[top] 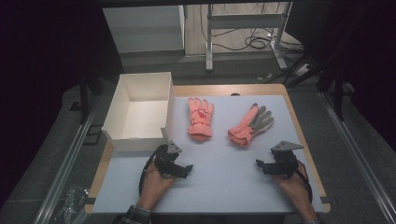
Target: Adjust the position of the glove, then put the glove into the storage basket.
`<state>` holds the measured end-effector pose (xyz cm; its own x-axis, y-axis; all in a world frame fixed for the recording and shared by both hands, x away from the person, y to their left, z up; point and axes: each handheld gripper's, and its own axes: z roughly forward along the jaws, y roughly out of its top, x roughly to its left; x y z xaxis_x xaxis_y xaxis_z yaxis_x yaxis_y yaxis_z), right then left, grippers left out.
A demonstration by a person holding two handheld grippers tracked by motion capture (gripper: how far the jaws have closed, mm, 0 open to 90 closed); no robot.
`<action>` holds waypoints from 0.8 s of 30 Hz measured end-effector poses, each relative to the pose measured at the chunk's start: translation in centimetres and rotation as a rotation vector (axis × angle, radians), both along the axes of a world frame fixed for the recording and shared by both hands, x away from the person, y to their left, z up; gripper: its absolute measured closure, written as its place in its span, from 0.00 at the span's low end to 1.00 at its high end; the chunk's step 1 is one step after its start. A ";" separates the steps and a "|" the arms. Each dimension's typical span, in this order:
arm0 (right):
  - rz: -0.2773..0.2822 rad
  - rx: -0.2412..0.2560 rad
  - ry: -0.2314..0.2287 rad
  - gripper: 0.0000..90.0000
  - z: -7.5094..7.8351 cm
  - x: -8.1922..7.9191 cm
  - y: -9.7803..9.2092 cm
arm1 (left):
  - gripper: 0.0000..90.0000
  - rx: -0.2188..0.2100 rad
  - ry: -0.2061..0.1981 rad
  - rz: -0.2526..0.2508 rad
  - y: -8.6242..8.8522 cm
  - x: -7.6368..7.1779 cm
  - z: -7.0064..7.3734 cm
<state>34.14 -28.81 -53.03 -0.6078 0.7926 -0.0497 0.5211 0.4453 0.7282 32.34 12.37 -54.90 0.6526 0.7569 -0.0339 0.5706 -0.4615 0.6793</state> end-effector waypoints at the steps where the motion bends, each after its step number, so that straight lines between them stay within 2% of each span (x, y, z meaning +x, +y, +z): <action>1: -0.002 -0.001 0.001 0.20 0.0 0.0 0.0 | 0.00 0.000 0.003 0.003 0.0 0.0 0.0; 18: -0.029 -0.005 0.010 0.18 0.1 0.0 0.1 | 0.00 0.000 -0.001 0.004 0.0 0.0 0.0; 21: -0.043 0.005 0.014 0.18 0.2 0.1 0.2 | 0.00 0.000 -0.001 0.003 0.0 0.0 0.0; 24: -0.056 0.035 0.036 0.17 0.3 0.2 0.2 | 0.00 0.001 -0.002 0.003 0.0 0.0 0.0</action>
<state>34.36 -28.60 -52.73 -0.5636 0.8260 0.0000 0.5705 0.3892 0.7232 32.31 12.38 -54.92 0.6501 0.7592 -0.0324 0.5710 -0.4600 0.6800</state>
